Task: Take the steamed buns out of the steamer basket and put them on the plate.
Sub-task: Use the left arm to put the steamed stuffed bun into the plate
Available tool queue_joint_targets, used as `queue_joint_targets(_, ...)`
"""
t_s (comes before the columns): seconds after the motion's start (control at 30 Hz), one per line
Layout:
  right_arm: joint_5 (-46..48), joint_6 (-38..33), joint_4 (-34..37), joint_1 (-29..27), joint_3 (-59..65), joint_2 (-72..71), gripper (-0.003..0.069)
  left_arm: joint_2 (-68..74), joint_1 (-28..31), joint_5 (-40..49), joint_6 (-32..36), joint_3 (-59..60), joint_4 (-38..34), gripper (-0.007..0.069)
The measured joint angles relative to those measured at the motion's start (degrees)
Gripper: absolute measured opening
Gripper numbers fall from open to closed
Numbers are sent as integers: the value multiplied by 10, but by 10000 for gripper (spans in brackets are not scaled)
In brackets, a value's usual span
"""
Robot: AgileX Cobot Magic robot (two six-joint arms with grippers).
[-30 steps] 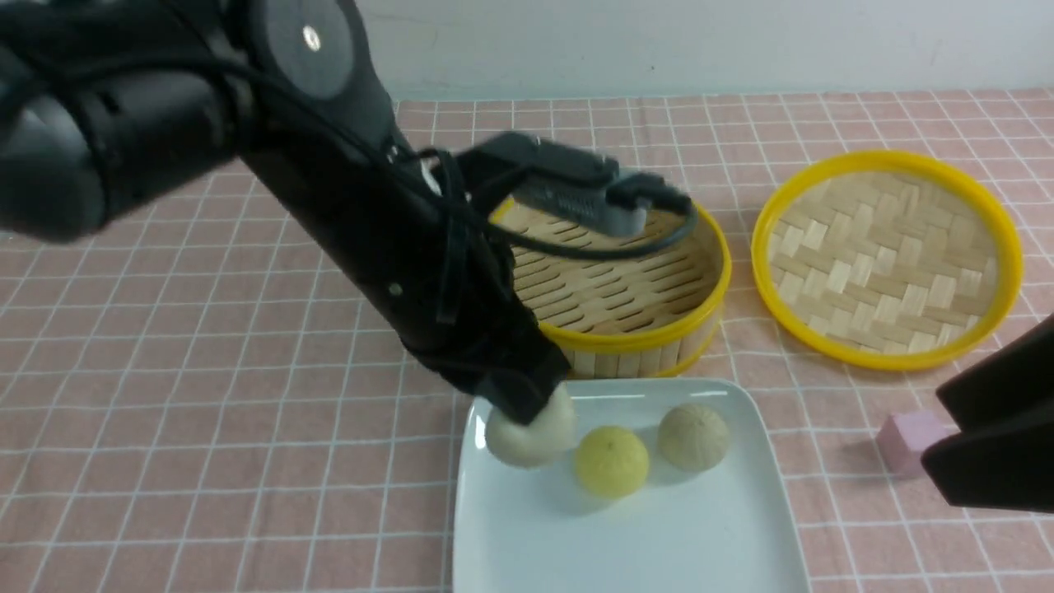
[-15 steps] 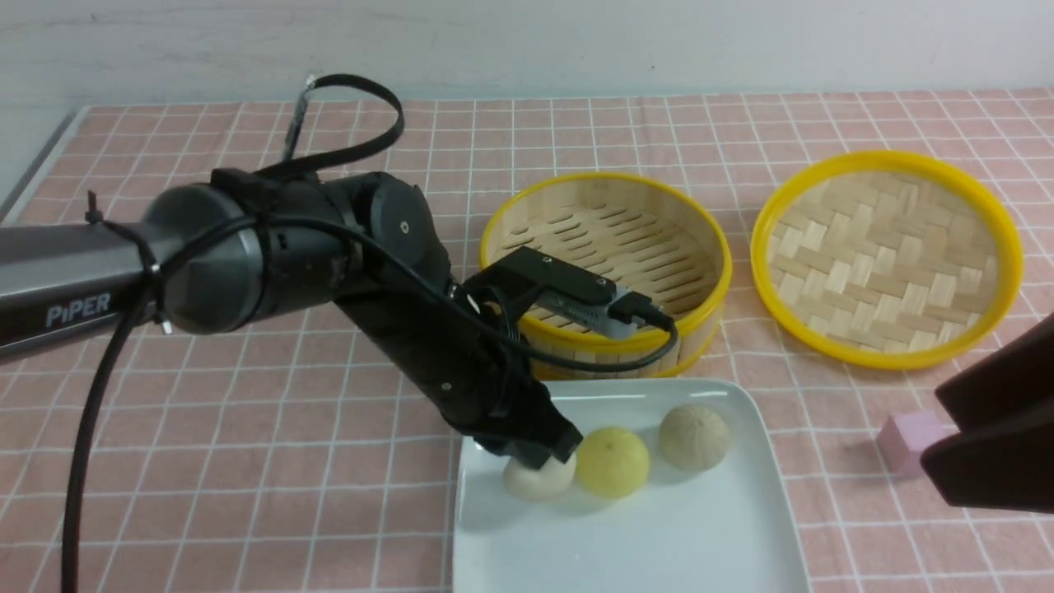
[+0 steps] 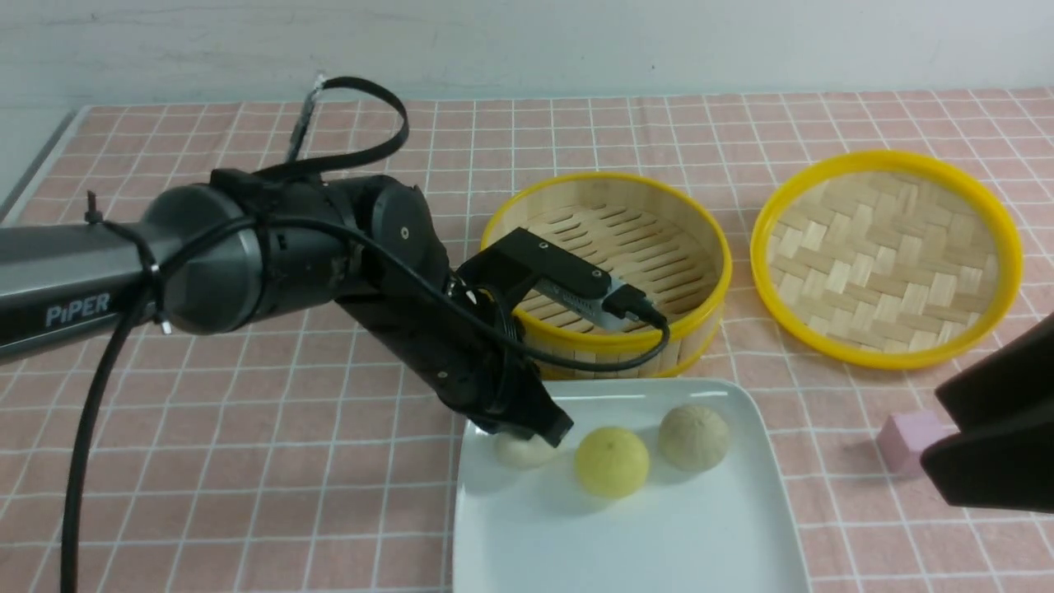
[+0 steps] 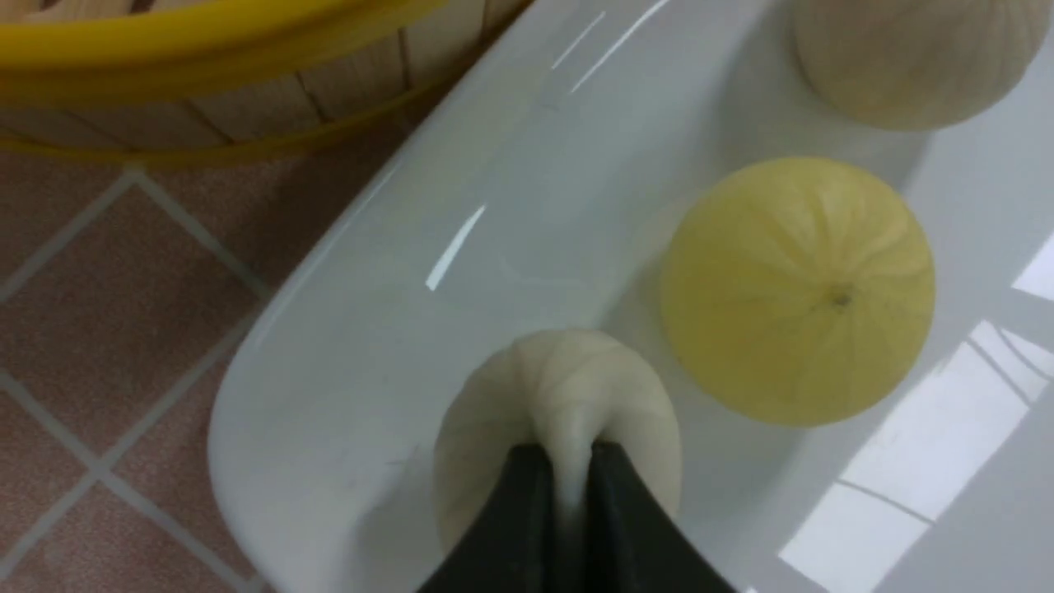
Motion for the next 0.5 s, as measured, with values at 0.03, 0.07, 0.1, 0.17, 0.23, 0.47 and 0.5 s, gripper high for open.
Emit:
queue_joint_targets(0.03,0,0,0,0,0,0,367,0,0,0,0,0,0,41)
queue_joint_targets(0.07,0,0,0,0,0,0,367,0,0,1,0,0,0,41)
queue_joint_targets(0.1,0,0,0,0,0,0,367,0,0,2,0,0,0,41)
queue_joint_targets(0.17,0,0,0,0,0,0,367,0,0,4,-1,0,0,43)
queue_joint_targets(0.23,0,0,0,0,0,0,367,6,0,6,-1,0,0,44)
queue_joint_targets(0.47,0,0,0,0,0,0,367,33,0,7,-1,0,-1,49)
queue_joint_targets(0.5,0,0,0,0,0,0,367,33,0,7,-1,0,-1,51)
